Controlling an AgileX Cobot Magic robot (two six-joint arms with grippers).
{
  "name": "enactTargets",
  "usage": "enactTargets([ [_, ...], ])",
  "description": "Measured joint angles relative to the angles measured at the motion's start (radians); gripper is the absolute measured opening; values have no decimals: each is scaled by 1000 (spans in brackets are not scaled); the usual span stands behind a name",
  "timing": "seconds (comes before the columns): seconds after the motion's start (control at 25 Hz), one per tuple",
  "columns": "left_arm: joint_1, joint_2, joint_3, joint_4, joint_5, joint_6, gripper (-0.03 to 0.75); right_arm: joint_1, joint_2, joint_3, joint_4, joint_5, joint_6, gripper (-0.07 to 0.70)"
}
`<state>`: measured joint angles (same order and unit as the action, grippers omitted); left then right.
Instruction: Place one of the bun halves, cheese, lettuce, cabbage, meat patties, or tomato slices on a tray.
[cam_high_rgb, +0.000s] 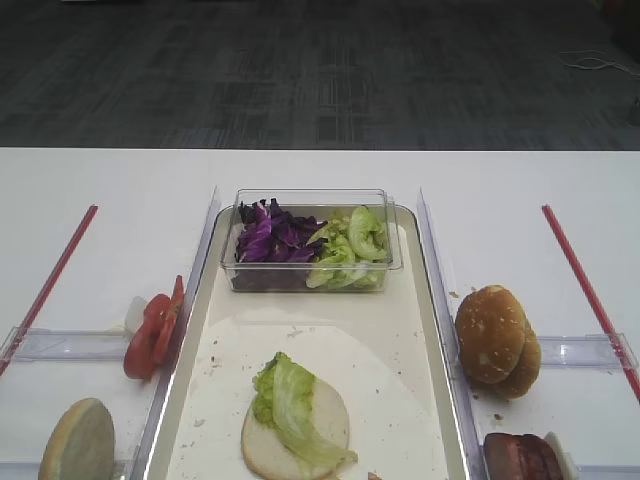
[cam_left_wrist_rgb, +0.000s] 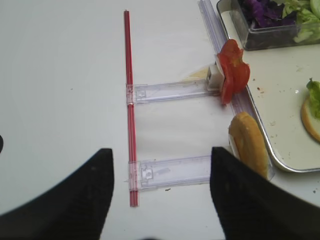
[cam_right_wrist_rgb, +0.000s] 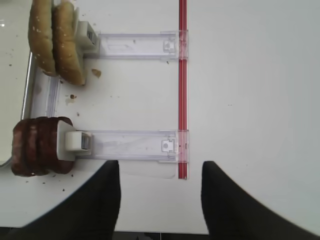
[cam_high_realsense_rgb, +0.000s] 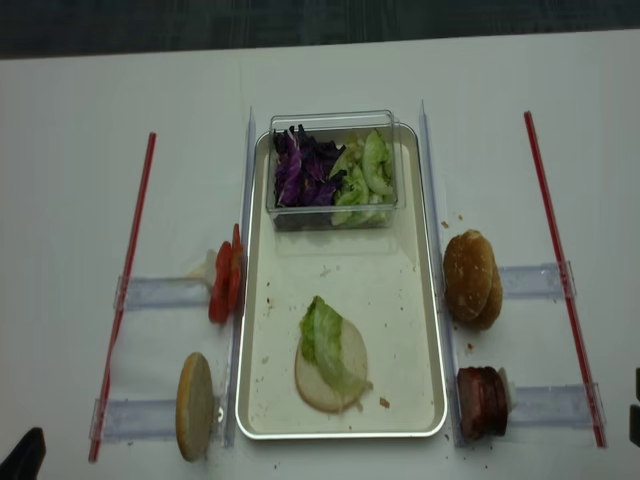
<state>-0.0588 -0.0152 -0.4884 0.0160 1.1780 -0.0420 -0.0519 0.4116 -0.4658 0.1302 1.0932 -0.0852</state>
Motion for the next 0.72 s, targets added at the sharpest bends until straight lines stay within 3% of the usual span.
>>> enactTargets([
  [0.72, 0, 0, 0, 0, 0, 0, 428, 0, -292, 0, 0, 14, -2, 382],
])
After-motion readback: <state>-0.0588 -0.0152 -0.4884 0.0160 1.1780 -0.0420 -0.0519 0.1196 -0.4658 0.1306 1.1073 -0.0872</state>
